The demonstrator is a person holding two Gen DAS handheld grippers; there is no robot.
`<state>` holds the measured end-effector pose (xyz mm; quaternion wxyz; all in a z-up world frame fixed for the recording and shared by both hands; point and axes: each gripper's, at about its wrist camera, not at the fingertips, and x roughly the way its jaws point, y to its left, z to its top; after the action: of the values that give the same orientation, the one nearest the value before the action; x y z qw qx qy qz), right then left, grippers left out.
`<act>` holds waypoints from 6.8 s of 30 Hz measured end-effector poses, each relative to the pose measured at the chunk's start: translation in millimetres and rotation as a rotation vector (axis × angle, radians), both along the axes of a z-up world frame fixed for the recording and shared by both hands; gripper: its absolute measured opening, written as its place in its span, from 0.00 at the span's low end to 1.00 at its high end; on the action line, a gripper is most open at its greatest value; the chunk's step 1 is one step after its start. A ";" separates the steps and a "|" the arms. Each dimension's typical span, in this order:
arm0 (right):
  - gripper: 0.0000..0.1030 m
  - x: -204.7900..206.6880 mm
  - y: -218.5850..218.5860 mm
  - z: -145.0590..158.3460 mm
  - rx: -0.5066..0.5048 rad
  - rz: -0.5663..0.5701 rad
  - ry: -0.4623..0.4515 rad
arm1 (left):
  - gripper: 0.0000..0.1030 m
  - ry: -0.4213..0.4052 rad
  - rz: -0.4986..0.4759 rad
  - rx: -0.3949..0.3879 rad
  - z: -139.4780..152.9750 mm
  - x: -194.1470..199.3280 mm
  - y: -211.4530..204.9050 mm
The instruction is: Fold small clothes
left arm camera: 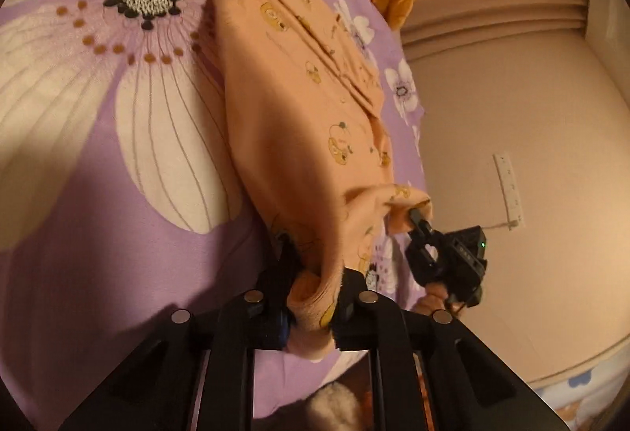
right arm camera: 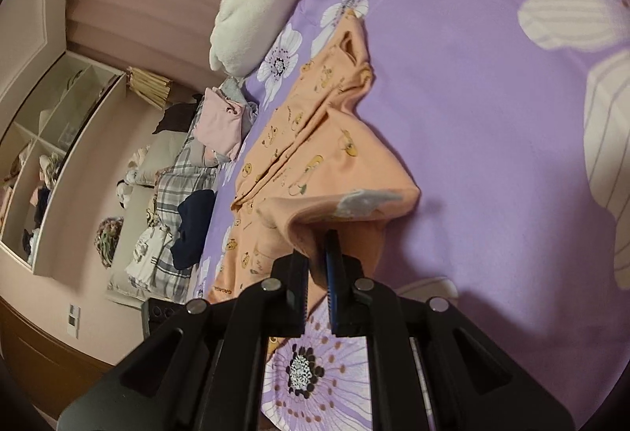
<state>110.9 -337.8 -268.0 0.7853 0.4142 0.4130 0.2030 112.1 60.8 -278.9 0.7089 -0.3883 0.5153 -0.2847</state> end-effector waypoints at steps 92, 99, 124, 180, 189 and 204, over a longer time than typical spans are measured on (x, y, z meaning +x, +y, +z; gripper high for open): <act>0.92 133.1 -13.4 33.9 -0.137 -0.090 0.087 | 0.72 -0.048 0.178 0.142 42.2 190.7 45.0; 0.74 138.2 -22.0 29.4 -0.248 0.060 -0.001 | 0.69 -0.057 -0.011 0.194 30.7 206.4 23.5; 0.20 140.1 15.9 2.2 -0.392 0.342 -0.120 | 0.14 -0.113 -0.055 0.342 18.6 192.9 -0.2; 0.07 206.0 19.2 79.3 -0.260 0.012 -0.197 | 0.00 -0.215 0.323 0.199 51.3 217.5 55.7; 0.13 218.1 -1.3 3.0 -0.287 -0.048 0.070 | 0.28 0.026 0.295 0.016 -6.0 224.0 91.3; 0.07 262.7 20.5 6.9 -0.347 -0.007 0.057 | 0.12 -0.059 0.297 0.180 9.8 276.2 54.2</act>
<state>373.5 -317.3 -261.0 0.8337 0.2796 0.4623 0.1142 388.3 115.0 -269.1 0.7900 -0.3867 0.4544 -0.1408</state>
